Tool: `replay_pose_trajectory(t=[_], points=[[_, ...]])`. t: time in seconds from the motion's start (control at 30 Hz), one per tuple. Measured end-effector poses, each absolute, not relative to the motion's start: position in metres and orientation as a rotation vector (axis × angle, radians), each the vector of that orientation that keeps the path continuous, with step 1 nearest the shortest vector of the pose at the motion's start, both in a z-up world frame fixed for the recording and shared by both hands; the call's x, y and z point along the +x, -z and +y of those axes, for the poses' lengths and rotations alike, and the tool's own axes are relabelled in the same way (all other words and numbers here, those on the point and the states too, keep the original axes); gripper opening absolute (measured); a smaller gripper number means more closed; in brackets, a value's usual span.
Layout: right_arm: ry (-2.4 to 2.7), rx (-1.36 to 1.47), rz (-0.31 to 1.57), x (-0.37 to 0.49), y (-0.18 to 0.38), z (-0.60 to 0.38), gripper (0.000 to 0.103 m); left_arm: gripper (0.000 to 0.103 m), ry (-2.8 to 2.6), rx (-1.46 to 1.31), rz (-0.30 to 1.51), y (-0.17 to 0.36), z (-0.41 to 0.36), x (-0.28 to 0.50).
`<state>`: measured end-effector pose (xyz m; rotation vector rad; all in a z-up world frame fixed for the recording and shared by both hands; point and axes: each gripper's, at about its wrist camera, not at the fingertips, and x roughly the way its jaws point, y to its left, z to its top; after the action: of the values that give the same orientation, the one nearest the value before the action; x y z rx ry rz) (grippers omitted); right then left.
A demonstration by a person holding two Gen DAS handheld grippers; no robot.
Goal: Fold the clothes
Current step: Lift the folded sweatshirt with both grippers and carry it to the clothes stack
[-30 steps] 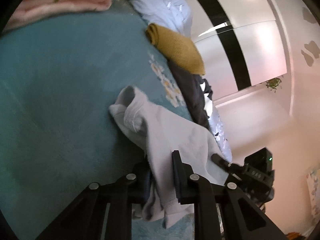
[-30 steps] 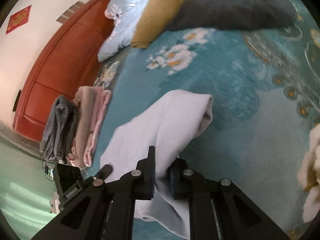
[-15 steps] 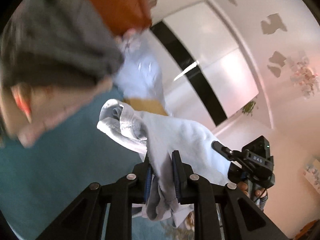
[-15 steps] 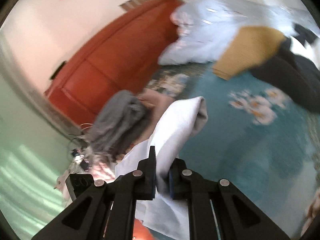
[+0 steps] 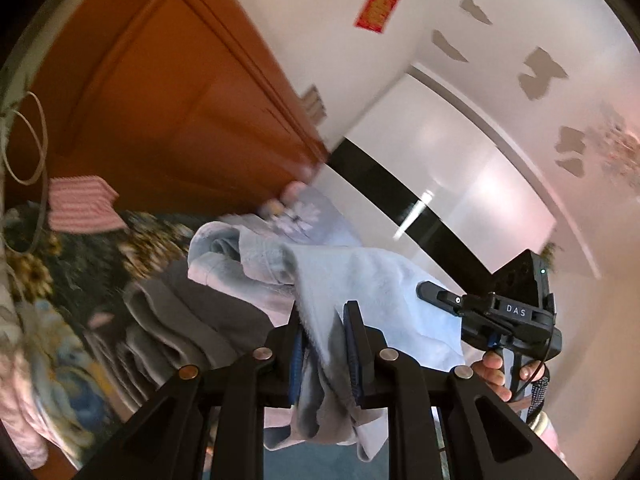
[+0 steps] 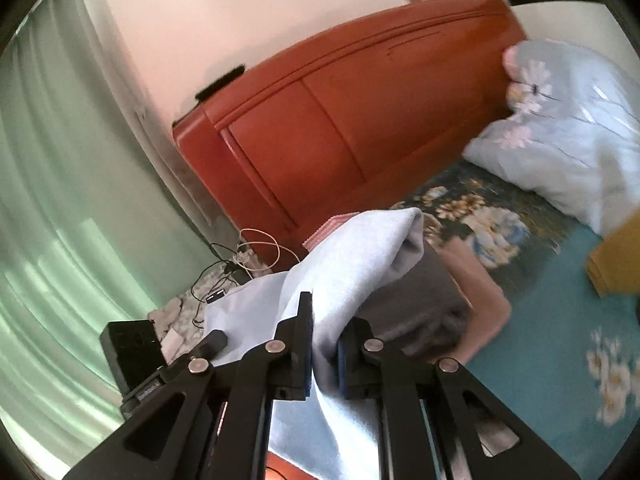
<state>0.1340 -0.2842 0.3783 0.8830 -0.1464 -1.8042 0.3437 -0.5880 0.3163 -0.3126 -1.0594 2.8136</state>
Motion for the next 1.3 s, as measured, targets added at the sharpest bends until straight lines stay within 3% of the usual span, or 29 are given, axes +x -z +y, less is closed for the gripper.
replay_pose_trajectory(t=[0.3, 0.53, 0.67, 0.9, 1.0, 1.2, 1.3], points=[[1.797, 0.904, 0.04, 0.071, -0.354, -0.38, 0.009, 0.02, -2.889, -0.391, -1.109, -0.267, -0.607, 0.302], [1.817, 1.035, -0.003, 0.021, -0.294, -0.398, 0.009, 0.019, -2.873, -0.432, -1.196, -0.214, -0.609, 0.295], [1.808, 1.088, -0.083, 0.004, -0.271, -0.393, 0.01, 0.024, -2.878, -0.444, -1.206, -0.207, -0.615, 0.302], [1.83, 1.097, -0.113, -0.004, -0.267, -0.378, 0.016, 0.025, -2.951, -0.427, -1.206, -0.22, -0.618, 0.327], [1.865, 1.105, -0.165, -0.009, -0.275, -0.363, 0.029, 0.026, -3.01, -0.416, -1.179, -0.232, -0.617, 0.331], [1.983, 0.977, -0.097, 0.017, -0.308, -0.357, 0.031, 0.033, -3.072, -0.435, -0.975, -0.274, -0.585, 0.318], [1.895, 0.939, -0.018, 0.046, -0.314, -0.376, 0.039, 0.035, -3.075, -0.495, -0.888, -0.274, -0.566, 0.303]])
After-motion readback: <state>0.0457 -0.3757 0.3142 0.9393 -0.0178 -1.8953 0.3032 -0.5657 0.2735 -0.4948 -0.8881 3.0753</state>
